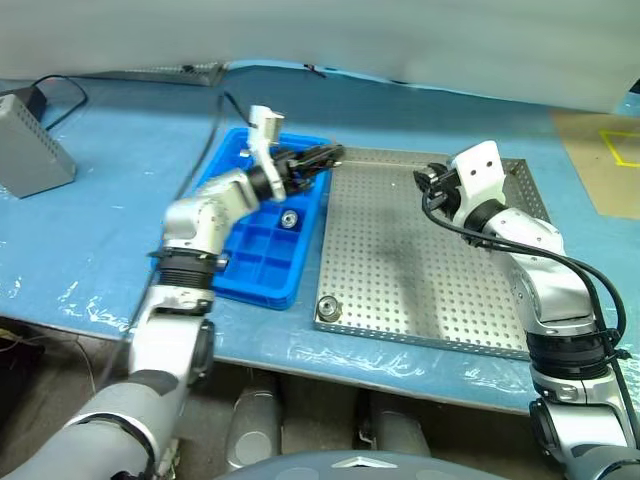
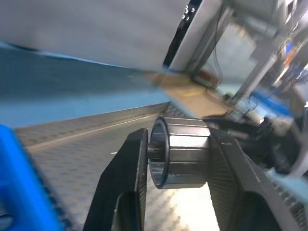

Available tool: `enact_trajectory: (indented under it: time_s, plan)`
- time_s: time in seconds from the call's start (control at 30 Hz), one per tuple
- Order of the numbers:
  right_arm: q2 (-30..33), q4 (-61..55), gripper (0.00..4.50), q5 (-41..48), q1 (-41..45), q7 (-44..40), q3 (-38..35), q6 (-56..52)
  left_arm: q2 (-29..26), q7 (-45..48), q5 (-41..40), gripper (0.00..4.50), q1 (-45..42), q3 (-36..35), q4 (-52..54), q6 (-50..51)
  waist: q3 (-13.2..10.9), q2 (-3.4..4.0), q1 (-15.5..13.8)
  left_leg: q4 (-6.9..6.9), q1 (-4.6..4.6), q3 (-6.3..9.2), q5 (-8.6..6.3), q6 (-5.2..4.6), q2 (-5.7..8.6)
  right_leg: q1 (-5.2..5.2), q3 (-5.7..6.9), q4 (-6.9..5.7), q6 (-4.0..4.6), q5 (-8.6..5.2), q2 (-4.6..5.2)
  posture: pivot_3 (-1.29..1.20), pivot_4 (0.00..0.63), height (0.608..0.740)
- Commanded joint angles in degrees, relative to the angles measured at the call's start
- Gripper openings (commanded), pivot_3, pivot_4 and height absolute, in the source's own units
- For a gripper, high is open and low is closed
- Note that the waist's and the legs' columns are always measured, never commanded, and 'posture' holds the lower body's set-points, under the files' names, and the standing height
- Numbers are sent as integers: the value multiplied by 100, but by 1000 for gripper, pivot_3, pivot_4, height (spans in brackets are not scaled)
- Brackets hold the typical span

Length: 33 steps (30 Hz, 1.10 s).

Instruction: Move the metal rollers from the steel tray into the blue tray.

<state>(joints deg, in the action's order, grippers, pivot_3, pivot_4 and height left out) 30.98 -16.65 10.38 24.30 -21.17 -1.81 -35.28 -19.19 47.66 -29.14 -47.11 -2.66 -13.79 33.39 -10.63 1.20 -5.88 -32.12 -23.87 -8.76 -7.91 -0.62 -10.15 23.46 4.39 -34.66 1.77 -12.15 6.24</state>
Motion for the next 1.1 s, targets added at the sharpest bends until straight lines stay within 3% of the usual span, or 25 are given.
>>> enact_trajectory:
  time_s: [0.03, 0.27, 0.43, 1.1]
  plan:
    - [-21, -287, 732, 9, 33, -53, -41, 48, -392, 261, 213, 1341, 184, 36, 403, -302, 0, 1, 2, 0, -1, 0, 0, 1, 1, 0, 0, 0, 0, 0, 0, 62, 150, 740]
    - [-155, -209, 732, -50, 48, -179, 191, 94, -1304, 973, 550, 1341, 757, 174, 238, -636, -2, -2, 10, -1, 7, 0, 6, 11, -1, -2, 1, -12, 1, 0, 2, 97, 150, 740]
    - [-234, -119, 732, -150, 130, -201, 320, 135, -1212, 915, 924, 1341, 844, 317, -510, -939, -2, -2, -10, 2, 15, 0, 7, 14, 2, -12, -2, -11, 0, 0, 3, 97, 150, 740]
    - [-217, -246, 732, -276, -57, -241, 336, 73, -1460, 1629, 1337, 1341, 1316, 648, -805, -1158, -3, -5, 13, 8, 17, 0, 11, 20, -1, -7, -4, -14, 3, 0, 1, 74, 150, 740]
